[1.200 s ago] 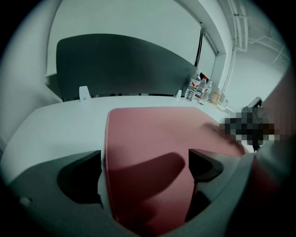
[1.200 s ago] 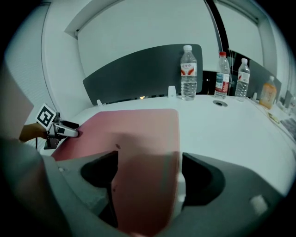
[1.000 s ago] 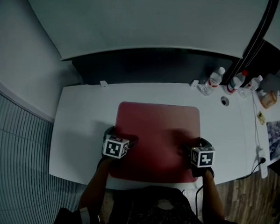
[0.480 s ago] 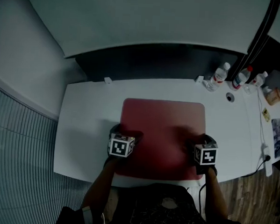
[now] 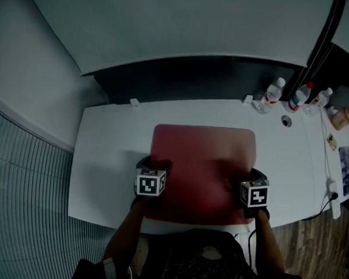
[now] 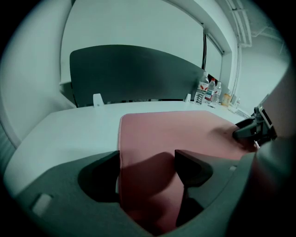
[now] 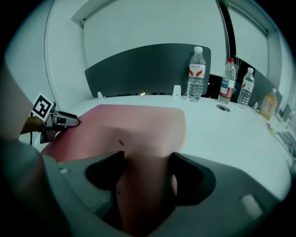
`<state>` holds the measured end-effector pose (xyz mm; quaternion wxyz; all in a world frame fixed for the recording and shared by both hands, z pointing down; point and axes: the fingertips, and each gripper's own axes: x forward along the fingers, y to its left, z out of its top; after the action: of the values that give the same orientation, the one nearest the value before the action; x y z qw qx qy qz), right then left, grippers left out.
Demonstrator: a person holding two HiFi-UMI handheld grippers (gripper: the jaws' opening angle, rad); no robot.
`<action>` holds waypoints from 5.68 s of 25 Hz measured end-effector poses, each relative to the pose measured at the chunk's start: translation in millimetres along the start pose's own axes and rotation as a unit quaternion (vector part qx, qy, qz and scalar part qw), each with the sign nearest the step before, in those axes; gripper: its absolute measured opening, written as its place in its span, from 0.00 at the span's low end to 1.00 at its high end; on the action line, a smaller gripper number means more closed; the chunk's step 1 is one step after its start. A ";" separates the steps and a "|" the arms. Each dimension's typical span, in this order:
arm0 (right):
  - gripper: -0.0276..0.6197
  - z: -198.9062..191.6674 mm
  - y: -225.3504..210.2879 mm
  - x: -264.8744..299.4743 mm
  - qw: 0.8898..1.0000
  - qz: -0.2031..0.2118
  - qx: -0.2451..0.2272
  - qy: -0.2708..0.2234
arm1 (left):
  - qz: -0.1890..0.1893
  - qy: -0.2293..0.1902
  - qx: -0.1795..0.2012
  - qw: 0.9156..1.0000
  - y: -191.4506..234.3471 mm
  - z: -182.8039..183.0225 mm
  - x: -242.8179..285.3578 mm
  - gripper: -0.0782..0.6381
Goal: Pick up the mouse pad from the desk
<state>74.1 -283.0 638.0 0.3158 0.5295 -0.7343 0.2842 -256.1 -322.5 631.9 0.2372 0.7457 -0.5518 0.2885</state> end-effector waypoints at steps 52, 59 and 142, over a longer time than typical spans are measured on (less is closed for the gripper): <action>0.36 1.9 14.1 -1.9 0.999 0.034 -0.015 0.000 | -0.026 0.017 0.065 0.997 -12.6 -13.9 -15.3 0.11; 0.35 4.4 15.5 -2.2 0.999 0.045 -0.003 -0.009 | -0.030 0.017 0.037 0.999 -8.9 -11.8 -21.0 0.11; 0.11 309.9 74.0 -339.4 0.788 0.361 0.167 -0.471 | -0.042 -0.370 -0.011 0.928 -133.8 249.6 -266.8 0.14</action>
<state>34.2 -292.5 174.2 -0.2877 0.3385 -0.8707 0.2109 -145.6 -270.0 262.5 0.0366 0.8191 -0.5720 -0.0244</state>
